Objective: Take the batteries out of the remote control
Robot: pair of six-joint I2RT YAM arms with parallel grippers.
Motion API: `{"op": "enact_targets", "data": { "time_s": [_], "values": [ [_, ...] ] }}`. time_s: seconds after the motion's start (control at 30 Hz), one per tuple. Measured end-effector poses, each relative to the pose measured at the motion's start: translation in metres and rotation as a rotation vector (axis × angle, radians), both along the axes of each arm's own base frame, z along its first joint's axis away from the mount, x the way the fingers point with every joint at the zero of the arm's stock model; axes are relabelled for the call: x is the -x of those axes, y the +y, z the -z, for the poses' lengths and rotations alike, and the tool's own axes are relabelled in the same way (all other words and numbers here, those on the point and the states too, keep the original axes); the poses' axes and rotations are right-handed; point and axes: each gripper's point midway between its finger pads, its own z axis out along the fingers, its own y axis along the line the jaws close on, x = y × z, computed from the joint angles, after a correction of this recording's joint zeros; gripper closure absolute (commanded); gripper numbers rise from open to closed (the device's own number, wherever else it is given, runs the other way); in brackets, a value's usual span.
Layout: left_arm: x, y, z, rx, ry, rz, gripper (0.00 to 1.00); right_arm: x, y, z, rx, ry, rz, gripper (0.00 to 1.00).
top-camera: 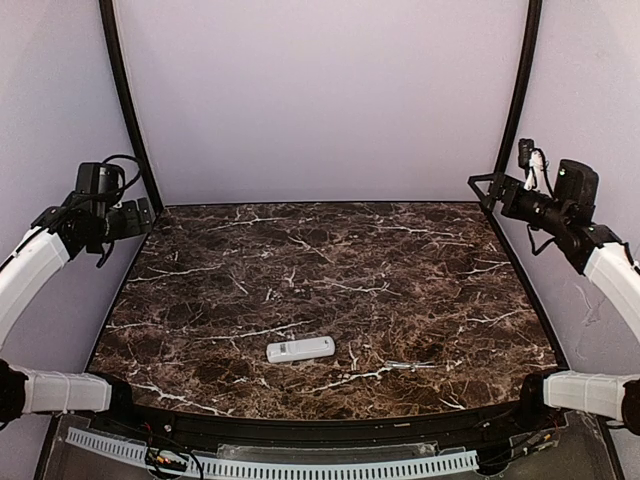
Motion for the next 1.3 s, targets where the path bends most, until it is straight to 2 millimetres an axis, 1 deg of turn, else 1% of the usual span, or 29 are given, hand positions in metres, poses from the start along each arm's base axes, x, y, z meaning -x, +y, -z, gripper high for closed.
{"op": "enact_targets", "data": {
  "time_s": [0.13,0.23,0.33,0.4,0.47,0.53,0.67,0.8,0.9,0.97,1.13,1.2,1.3],
  "values": [
    [0.013,-0.006,0.004,0.025,0.029,0.046,0.0,0.008,0.006,0.008,-0.019,0.052,-0.04,0.01],
    [0.016,-0.013,0.013,0.038,0.063,0.092,0.0,0.014,0.011,0.018,-0.028,0.111,-0.069,0.01],
    [0.018,-0.023,0.026,0.049,0.1,0.156,0.0,0.016,0.016,0.029,-0.041,0.197,-0.096,0.01],
    [0.022,-0.031,0.039,0.059,0.128,0.207,0.0,0.018,0.022,0.037,-0.04,0.253,-0.115,0.01],
    [0.027,-0.039,0.054,0.071,0.163,0.266,0.0,0.023,0.032,0.045,-0.026,0.315,-0.14,0.01],
    [0.027,-0.047,0.061,0.086,0.177,0.313,0.05,0.029,0.042,0.049,-0.001,0.347,-0.163,0.01],
    [0.026,-0.073,0.068,0.152,0.185,0.451,0.09,0.047,0.066,0.059,0.058,0.4,-0.212,0.01],
    [0.026,-0.106,0.074,0.223,0.2,0.599,0.09,0.065,0.082,0.078,0.129,0.465,-0.242,0.01],
    [0.032,-0.129,0.075,0.258,0.204,0.704,0.09,0.081,0.102,0.094,0.212,0.5,-0.286,0.01],
    [0.035,-0.141,0.074,0.278,0.2,0.756,0.1,0.093,0.117,0.107,0.274,0.525,-0.323,0.01],
    [0.045,-0.167,0.072,0.313,0.195,0.874,0.12,0.115,0.151,0.132,0.382,0.555,-0.409,0.01],
    [0.053,-0.181,0.073,0.312,0.202,0.93,0.12,0.12,0.163,0.141,0.403,0.563,-0.437,0.01],
    [0.064,-0.2,0.076,0.301,0.22,1.001,0.12,0.121,0.179,0.152,0.417,0.56,-0.467,0.01]
  ]
}}
